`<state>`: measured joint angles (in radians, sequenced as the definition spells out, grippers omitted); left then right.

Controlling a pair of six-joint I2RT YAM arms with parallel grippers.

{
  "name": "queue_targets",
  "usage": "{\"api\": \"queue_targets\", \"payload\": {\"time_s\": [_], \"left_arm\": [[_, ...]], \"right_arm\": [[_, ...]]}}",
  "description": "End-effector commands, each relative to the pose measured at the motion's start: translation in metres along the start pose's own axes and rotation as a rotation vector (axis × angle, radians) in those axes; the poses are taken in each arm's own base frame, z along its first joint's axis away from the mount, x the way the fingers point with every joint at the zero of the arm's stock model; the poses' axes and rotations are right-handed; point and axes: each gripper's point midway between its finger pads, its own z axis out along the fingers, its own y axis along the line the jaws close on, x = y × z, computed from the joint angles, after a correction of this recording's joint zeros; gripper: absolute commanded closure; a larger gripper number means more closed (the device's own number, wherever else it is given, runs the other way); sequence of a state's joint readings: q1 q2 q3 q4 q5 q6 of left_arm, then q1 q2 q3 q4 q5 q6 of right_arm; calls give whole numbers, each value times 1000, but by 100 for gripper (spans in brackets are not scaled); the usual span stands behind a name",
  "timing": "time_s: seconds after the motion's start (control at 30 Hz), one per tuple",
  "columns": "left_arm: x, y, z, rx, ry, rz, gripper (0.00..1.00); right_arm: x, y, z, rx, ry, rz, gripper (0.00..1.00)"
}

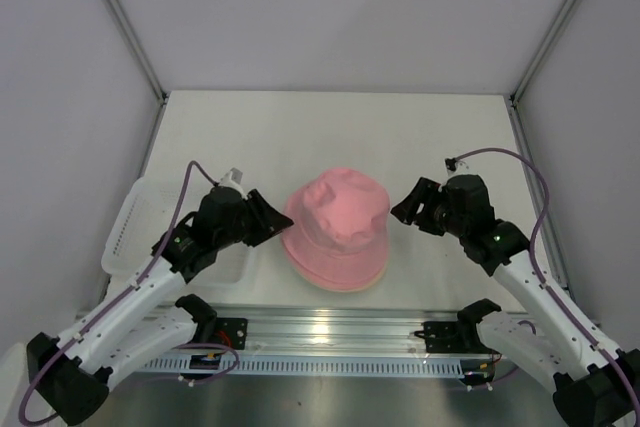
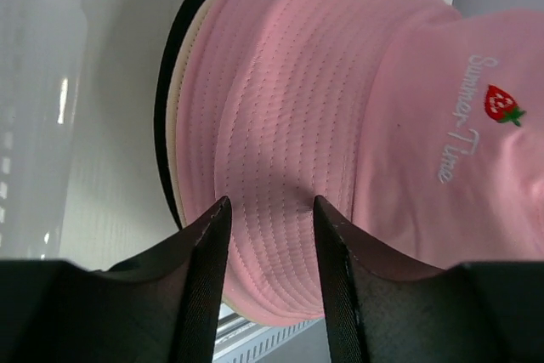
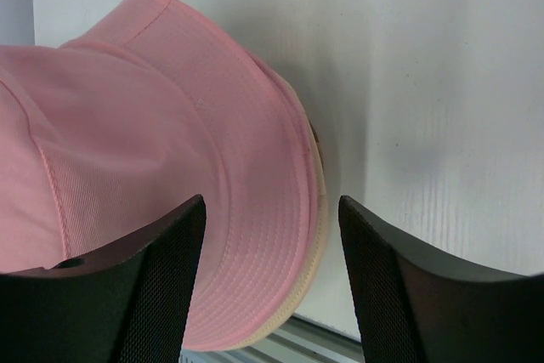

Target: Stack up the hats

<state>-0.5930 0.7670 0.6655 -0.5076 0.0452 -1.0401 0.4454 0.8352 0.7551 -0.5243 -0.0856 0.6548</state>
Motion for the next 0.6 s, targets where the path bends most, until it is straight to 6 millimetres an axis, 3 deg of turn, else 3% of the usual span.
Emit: {"api": "queue_targets", "payload": {"time_s": [0.0,0.3,0.57], "left_arm": [[12,-8,16,23,64,-28,54],[20,16,48,-56,68,13,62],[-13,-5,54,-32,-42,146,57]], "right_arm": [[-12,18,8,-77,-46,16,33],[3,26,33,-83,-13,38,31],[4,7,39,-11,-51,91,30]]}}
